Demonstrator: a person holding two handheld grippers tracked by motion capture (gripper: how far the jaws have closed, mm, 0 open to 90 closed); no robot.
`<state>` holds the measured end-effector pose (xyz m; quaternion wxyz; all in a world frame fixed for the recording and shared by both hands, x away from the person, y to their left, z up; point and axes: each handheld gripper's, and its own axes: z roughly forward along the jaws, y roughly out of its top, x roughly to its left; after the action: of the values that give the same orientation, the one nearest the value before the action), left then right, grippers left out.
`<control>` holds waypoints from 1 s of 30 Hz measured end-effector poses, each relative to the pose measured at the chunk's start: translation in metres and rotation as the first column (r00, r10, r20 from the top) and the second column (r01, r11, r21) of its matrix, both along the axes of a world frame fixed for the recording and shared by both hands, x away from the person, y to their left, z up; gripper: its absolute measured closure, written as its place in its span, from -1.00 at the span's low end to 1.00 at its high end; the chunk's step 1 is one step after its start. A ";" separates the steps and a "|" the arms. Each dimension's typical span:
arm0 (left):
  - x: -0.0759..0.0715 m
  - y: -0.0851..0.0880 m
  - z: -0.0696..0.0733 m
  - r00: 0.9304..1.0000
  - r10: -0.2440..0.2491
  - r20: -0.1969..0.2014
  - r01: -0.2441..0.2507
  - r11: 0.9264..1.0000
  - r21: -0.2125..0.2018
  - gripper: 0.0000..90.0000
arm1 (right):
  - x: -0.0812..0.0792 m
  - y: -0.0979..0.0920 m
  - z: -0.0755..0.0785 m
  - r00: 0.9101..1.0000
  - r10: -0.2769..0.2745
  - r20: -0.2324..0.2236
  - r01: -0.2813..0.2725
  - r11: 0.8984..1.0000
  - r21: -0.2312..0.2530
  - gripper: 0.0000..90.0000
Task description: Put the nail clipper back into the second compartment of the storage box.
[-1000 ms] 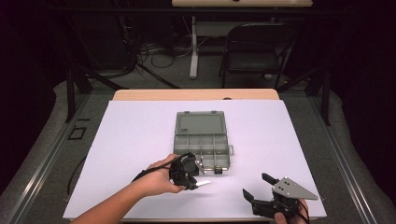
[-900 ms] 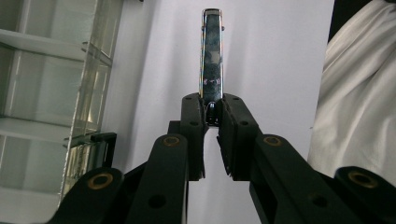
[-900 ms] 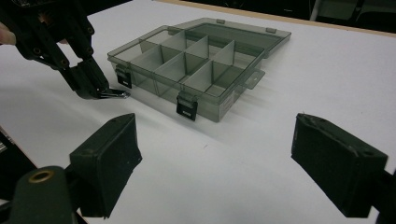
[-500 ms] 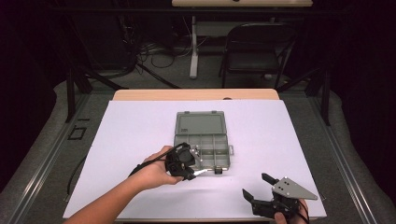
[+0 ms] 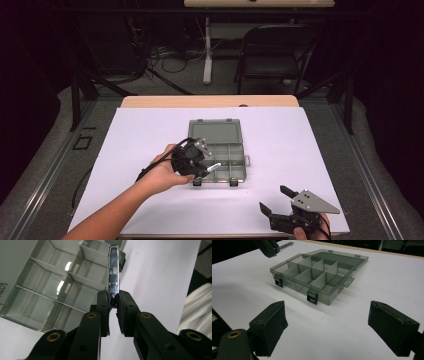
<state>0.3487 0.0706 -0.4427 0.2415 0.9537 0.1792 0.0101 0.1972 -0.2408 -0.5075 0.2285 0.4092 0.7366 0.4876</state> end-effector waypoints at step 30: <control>0.025 0.022 0.010 0.969 0.232 0.079 -0.209 0.951 -0.228 0.78 | 0.001 0.000 -0.001 1.000 0.001 -0.005 -0.001 1.000 0.002 -0.68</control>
<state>0.3735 0.0927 -0.4326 0.3512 0.8935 0.2717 0.0676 0.1977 -0.2412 -0.5082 0.2261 0.4105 0.7368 0.4873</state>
